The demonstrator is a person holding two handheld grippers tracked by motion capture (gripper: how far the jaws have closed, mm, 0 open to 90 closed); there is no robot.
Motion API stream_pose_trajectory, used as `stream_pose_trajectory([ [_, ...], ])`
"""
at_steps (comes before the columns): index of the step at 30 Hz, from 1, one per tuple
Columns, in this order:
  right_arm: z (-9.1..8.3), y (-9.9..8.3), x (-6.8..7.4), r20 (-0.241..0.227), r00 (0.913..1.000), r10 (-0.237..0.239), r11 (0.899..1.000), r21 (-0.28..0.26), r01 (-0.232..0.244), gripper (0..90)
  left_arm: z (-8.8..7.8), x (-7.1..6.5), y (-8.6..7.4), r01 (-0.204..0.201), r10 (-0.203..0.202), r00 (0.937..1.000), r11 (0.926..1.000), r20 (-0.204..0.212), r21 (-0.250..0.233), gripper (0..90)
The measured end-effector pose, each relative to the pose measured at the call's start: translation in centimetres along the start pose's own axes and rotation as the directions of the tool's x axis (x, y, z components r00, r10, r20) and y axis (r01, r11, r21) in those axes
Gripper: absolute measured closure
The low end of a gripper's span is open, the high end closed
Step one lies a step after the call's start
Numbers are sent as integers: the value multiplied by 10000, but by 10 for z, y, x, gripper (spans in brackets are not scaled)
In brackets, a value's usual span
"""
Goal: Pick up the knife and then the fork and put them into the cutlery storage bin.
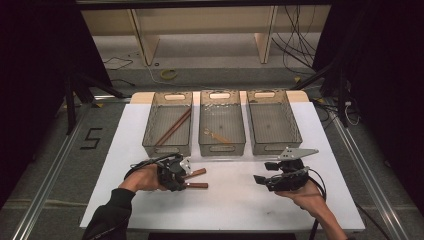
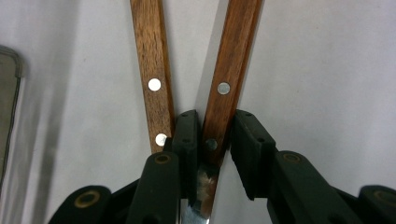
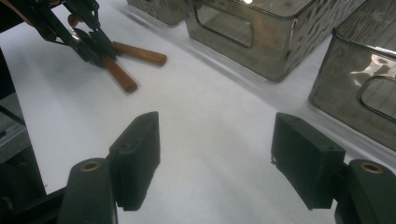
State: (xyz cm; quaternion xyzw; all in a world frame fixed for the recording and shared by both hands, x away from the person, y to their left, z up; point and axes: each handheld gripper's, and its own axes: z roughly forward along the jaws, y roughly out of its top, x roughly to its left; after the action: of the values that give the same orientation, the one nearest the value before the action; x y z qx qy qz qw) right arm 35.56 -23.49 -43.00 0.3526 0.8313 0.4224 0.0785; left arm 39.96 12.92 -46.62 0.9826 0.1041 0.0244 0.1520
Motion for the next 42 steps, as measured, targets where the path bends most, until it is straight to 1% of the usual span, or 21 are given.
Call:
stream_pose_trajectory([
  [3, 0, 0, 0, 0, 10000, 4, 10000, -4, -4, 335, 0, 0, -1, -22, 22, 10000, 10000, 41, -79, 723],
  [6, 0, 0, 0, 1, 10000, -1, 10000, 8, 1, 335, 0, -1, -1, -70, 70, 10000, 9998, 3, -194, 757],
  [7, 0, 0, 0, 1, 10000, -2, 10000, 0, 2, 336, 0, -1, -1, -185, 185, 9998, 9998, -7, -125, 761],
  [11, 0, 0, 0, 6, 10000, -5, 10000, -16, 5, 335, -1, -1, -1, -166, 165, 9999, 9997, -40, -171, 765],
  [14, -1, 0, 0, -13, 10000, -15, 10000, -34, 15, 336, -2, -3, -1, -127, 126, 9998, 9999, -144, -70, 767],
  [16, -1, 0, 0, -25, 10000, -8, 10000, -43, 8, 336, -4, -4, 0, -47, 44, 9999, 9998, -162, -198, 767],
  [19, -1, 1, 1, -35, 10000, -10, 10000, -55, 10, 336, -6, -5, 2, -49, 45, 9997, 9999, -238, -160, 768],
  [20, -1, 1, 1, -40, 10000, -20, 10000, -70, 20, 336, -7, -6, 2, -148, 144, 9996, 9998, -248, -138, 768],
  [21, -1, 1, 1, -51, 10000, -15, 10000, -70, 15, 336, -8, -7, 3, -98, 91, 9995, 9997, -305, -215, 768],
  [22, -1, 2, 2, -59, 10000, -64, 9999, -86, 63, 336, -10, -8, 4, -112, 105, 9996, 9997, -267, -232, 768],
  [23, -1, 2, 2, -87, 9999, -59, 9999, -112, 58, 336, -12, -9, 6, -256, 251, 9993, 9996, -293, -146, 768],
  [24, -1, 2, 3, -98, 9999, -68, 9999, -110, 67, 336, -13, -10, 7, -221, 213, 9992, 9995, -349, -234, 769],
  [29, 0, 7, 11, -261, 9990, -364, 9991, -223, 358, 335, -20, -20, 16, -525, 515, 9984, 9977, -246, -435, 768],
  [31, 1, 10, 16, -378, 9978, -547, 9983, -219, 539, 336, -21, -25, 21, -706, 693, 9973, 9962, -257, -508, 768],
  [32, 2, 11, 19, -408, 9970, -662, 9976, -219, 654, 335, -22, -27, 23, -757, 748, 9970, 9959, -198, -494, 768],
  [33, 3, 12, 22, -468, 9959, -776, 9969, -164, 769, 335, -22, -30, 25, -897, 887, 9958, 9949, -230, -461, 768],
  [36, 9, 15, 30, -720, 9918, -1056, 9944, -5, 1059, 335, -20, -36, 32, -1108, 1106, 9938, 9922, -64, -572, 768],
  [38, 14, 18, 36, -911, 9876, -1279, 9916, 96, 1293, 335, -18, -40, 35, -1242, 1241, 9923, 9910, -53, -502, 768],
  [42, 28, 22, 48, -1279, 9780, -1648, 9845, 393, 1711, 335, -17, -46, 41, -1503, 1508, 9886, 9869, 34, -586, 768],
])
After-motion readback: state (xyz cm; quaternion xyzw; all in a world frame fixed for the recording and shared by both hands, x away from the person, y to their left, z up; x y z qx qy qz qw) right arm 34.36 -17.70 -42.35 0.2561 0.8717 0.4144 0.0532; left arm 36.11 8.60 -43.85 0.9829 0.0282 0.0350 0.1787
